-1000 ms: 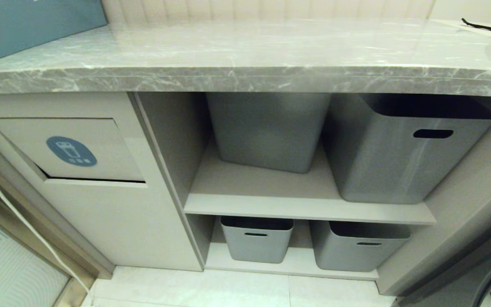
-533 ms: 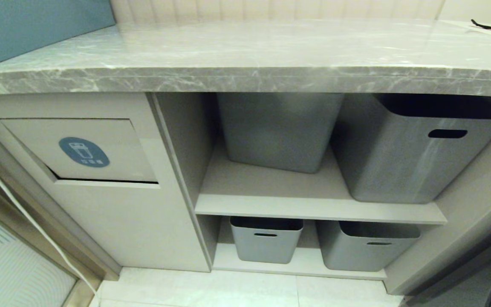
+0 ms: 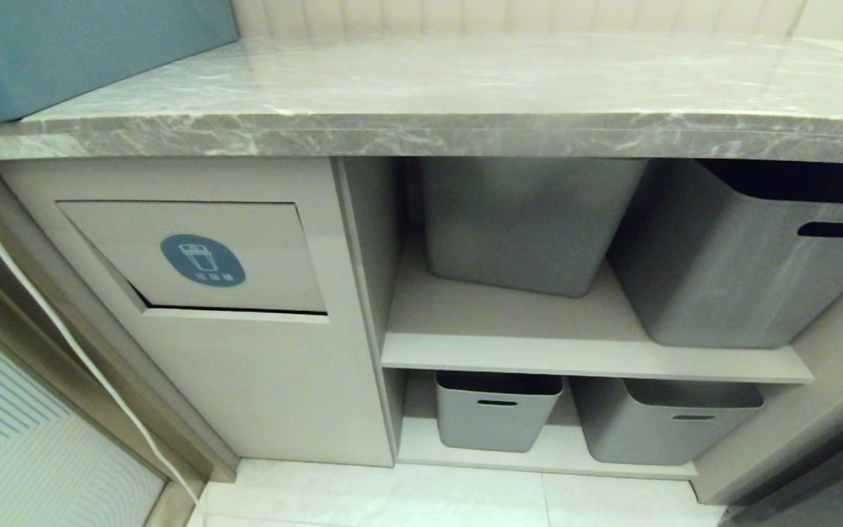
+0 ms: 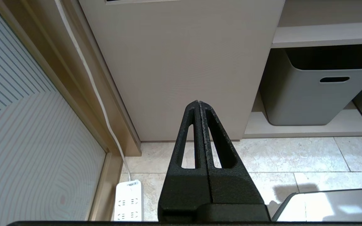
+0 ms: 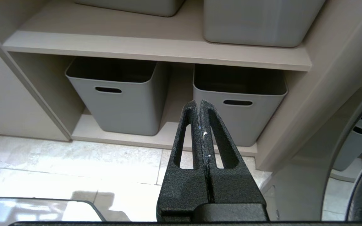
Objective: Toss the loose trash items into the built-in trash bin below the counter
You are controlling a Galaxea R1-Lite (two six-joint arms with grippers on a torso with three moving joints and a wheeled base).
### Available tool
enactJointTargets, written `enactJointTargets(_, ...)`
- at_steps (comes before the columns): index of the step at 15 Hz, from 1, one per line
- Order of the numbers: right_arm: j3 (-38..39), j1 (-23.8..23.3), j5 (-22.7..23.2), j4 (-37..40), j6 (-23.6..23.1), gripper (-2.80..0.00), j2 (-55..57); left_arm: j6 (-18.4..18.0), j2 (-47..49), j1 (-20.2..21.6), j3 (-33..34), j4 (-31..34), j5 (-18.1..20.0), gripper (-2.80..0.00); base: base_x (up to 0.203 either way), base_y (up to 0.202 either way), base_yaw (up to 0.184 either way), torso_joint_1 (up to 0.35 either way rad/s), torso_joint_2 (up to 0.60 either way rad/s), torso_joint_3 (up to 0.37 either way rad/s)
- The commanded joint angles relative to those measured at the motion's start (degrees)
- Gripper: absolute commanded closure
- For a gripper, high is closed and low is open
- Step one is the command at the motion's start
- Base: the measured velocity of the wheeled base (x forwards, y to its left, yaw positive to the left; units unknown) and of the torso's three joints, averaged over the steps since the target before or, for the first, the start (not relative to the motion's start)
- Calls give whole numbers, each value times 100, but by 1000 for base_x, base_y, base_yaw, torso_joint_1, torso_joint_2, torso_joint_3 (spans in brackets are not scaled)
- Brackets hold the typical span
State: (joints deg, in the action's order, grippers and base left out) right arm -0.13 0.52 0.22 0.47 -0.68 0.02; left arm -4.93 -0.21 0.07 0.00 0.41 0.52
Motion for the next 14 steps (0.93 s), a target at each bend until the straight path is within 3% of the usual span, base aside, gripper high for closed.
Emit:
enactJointTargets(1, 13, 0, 4, -38, -45, 0, -11, 73, 3, 1, 0, -6, -8, 0, 0, 0, 0, 0, 0, 0)
enactJointTargets(14, 9, 0, 5, -47, 8, 0, -11, 177, 3, 1, 0, -15, -26, 0, 0, 0, 0, 0, 0, 0)
